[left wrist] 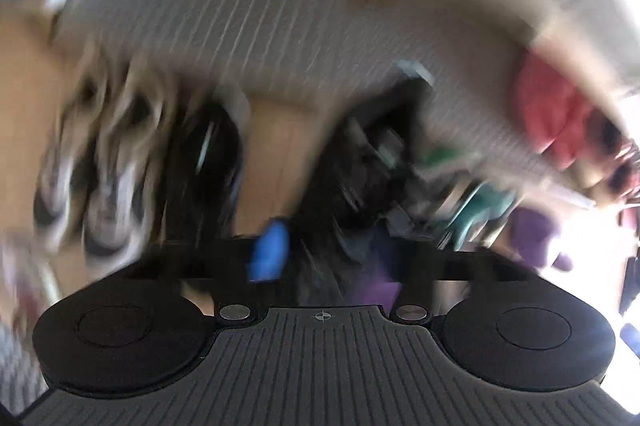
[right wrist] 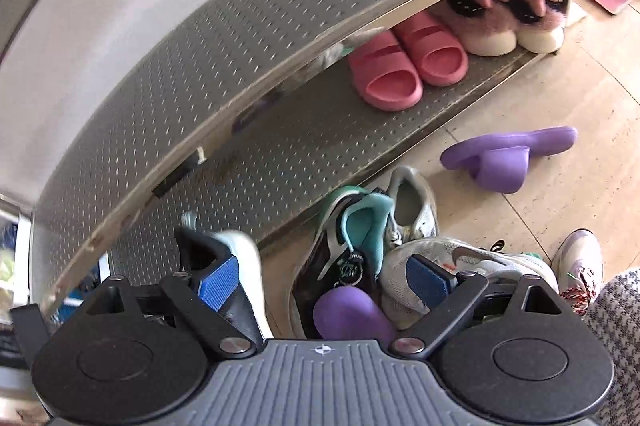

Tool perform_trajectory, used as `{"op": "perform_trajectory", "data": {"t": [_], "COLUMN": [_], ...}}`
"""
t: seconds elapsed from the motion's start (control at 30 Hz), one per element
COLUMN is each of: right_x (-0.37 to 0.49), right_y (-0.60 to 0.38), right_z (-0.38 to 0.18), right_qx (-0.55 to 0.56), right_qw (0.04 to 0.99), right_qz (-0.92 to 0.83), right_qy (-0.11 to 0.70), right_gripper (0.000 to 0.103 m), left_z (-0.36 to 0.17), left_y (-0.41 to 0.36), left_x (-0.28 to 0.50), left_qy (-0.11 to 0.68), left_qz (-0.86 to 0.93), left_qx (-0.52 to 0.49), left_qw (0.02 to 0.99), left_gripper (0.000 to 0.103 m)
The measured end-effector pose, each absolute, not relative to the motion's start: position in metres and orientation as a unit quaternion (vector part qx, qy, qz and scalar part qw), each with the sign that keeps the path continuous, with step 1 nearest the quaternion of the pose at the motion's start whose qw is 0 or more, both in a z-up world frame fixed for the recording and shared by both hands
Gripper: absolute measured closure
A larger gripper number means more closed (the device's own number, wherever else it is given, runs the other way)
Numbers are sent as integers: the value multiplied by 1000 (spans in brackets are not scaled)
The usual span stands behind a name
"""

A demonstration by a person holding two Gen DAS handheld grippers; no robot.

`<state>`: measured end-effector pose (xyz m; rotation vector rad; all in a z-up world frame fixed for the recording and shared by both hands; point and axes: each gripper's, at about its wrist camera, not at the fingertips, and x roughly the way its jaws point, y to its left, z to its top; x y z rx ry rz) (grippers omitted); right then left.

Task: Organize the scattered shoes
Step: 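Place the black sneaker in the row with the left tool while the right tool places another black shoe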

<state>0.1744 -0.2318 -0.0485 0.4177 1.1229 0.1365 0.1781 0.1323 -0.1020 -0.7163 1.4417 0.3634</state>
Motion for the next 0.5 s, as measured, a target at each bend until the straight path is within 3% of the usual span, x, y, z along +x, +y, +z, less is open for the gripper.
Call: {"op": "perform_trajectory", "data": {"t": [0.13, 0.27, 0.4, 0.47, 0.5], "right_x": [175, 170, 159, 155, 151], "right_y": [-215, -193, -166, -156, -148], "right_z": [-55, -61, -78, -90, -104], "right_qx": [177, 152, 116, 97, 76], "right_qw": [820, 814, 799, 794, 787], "right_qz": [76, 108, 153, 169, 183], "right_qy": [538, 550, 569, 576, 585], "right_gripper": [10, 10, 10, 13, 20], "left_z": [-88, -34, -10, -10, -10], "left_y": [138, 142, 146, 149, 150], "left_x": [173, 167, 158, 157, 157], "left_qy": [655, 618, 599, 600, 601], "left_qz": [141, 117, 123, 121, 119], "left_qx": [-308, -229, -180, -177, -180], "left_qw": [675, 743, 770, 770, 769], "left_gripper": [32, 17, 16, 16, 16]}}
